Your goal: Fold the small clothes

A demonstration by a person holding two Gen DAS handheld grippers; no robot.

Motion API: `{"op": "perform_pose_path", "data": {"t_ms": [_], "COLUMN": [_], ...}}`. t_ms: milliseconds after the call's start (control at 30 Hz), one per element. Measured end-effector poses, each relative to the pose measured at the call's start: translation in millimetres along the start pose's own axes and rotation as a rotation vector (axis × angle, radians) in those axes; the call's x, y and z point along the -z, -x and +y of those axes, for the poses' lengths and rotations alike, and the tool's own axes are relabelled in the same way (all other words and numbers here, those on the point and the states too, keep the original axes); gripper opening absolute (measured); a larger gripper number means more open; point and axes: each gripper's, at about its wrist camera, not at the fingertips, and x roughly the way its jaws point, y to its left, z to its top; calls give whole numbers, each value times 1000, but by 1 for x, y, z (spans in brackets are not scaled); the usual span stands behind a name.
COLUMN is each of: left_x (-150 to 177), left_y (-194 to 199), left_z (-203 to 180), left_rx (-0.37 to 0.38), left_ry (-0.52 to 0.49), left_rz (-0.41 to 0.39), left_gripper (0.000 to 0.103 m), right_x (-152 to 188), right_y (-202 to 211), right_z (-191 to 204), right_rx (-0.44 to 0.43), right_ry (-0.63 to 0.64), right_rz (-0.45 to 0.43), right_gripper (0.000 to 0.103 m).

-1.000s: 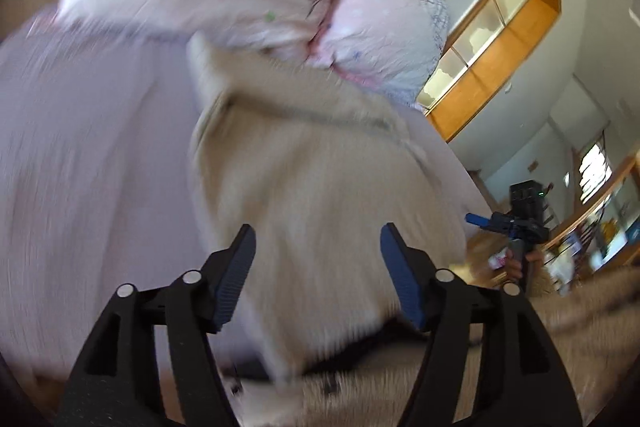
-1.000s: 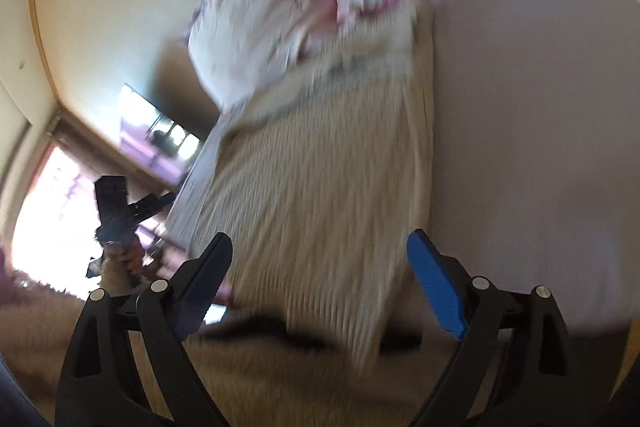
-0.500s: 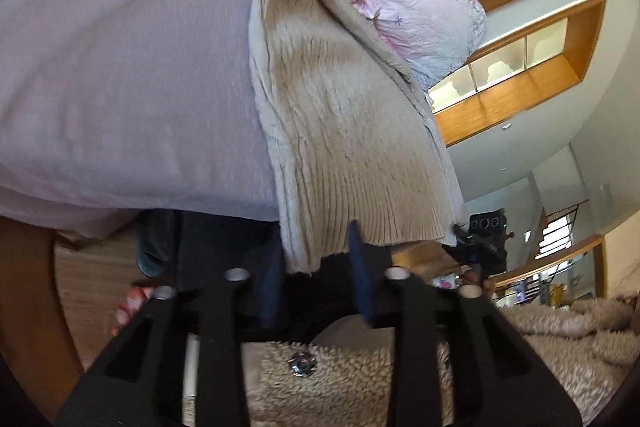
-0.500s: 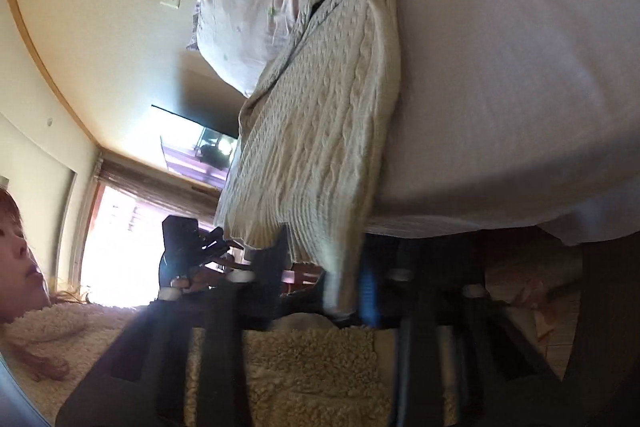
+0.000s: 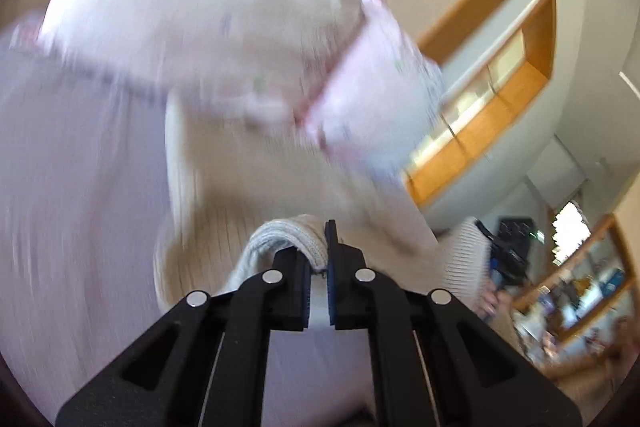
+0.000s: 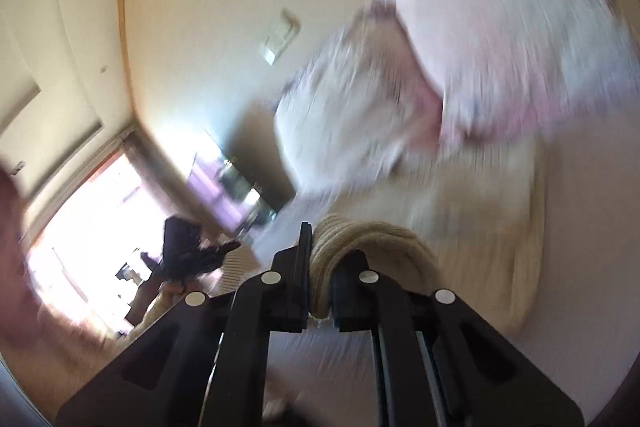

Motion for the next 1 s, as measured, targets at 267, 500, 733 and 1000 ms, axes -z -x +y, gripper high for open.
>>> {"op": "perform_pose_path", "data": {"t_ms": [267, 500, 733, 1000], "left_x": [-76, -44, -23, -55], "left_y": [-93, -89, -115, -128], "left_z": [77, 109, 110, 38], "left_rx": [-227, -232, -242, 116], "left_ry": [196, 226, 215, 297], "left_rz": [-30, 96, 190, 101], "left_gripper": [38, 64, 26, 20], "right_x": [-64, -41, -40, -34], "right_y": [-115, -129, -98, -32], "right_z": [-104, -135, -107, -104], "right_rx": [593, 610, 494, 465], "right_ry": [-194, -266, -281, -290], "right_rz": [28, 145, 27, -42], "right_gripper": [65, 93, 93, 93]}}
